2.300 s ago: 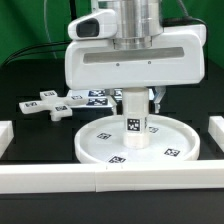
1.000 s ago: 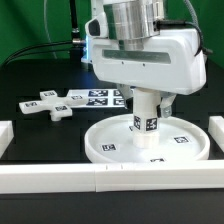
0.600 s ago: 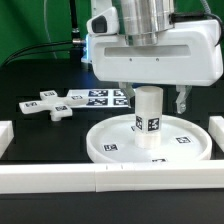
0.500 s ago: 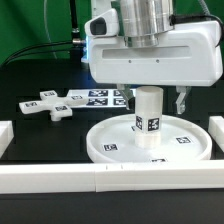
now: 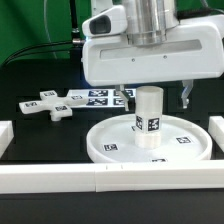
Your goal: Assemble round table
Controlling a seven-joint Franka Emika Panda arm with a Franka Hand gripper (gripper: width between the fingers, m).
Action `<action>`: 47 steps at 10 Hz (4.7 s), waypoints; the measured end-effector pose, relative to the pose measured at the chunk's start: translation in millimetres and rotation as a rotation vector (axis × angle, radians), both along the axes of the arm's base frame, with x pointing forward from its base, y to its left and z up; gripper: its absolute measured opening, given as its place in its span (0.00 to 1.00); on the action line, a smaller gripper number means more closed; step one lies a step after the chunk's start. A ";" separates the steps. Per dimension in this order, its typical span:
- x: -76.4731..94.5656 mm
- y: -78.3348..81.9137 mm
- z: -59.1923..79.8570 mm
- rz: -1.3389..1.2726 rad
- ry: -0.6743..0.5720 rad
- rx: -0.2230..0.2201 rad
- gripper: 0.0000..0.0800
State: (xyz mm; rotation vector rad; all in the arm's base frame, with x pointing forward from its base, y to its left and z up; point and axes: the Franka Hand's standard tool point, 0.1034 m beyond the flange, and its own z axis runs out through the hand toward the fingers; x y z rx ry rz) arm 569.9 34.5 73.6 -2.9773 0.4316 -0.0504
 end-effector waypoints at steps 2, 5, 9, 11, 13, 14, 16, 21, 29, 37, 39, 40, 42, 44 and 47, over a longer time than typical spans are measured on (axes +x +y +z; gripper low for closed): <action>-7.4 -0.9 1.9 -0.005 -0.002 -0.001 0.81; -7.8 -1.1 1.5 0.013 -0.004 -0.004 0.81; -36.7 -56.5 18.7 0.172 -0.040 -0.011 0.81; -35.4 -49.6 17.2 0.169 -0.040 -0.011 0.81; -35.4 -50.1 17.0 0.171 -0.040 -0.011 0.81; -33.6 -50.4 18.2 0.330 -0.061 -0.048 0.81; -43.4 -61.8 17.4 0.501 -0.023 -0.064 0.81; -47.0 -70.7 14.5 0.561 -0.018 -0.063 0.81; -54.5 -108.8 6.0 1.142 -0.096 -0.131 0.81; -85.3 -149.7 -5.8 1.392 -0.111 -0.161 0.81; -93.0 -157.5 -9.5 1.361 -0.095 -0.149 0.81; -93.7 -157.4 -10.1 1.361 -0.094 -0.148 0.81; -95.3 -159.0 -10.8 1.370 -0.092 -0.147 0.81; -111.0 -170.5 -15.8 1.453 -0.086 -0.137 0.81; -121.6 -177.6 -17.9 1.405 -0.080 -0.137 0.81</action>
Offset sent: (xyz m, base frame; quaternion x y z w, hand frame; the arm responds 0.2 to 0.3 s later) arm 0.0000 0.0000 0.0000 0.0000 0.0000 0.0000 1.0000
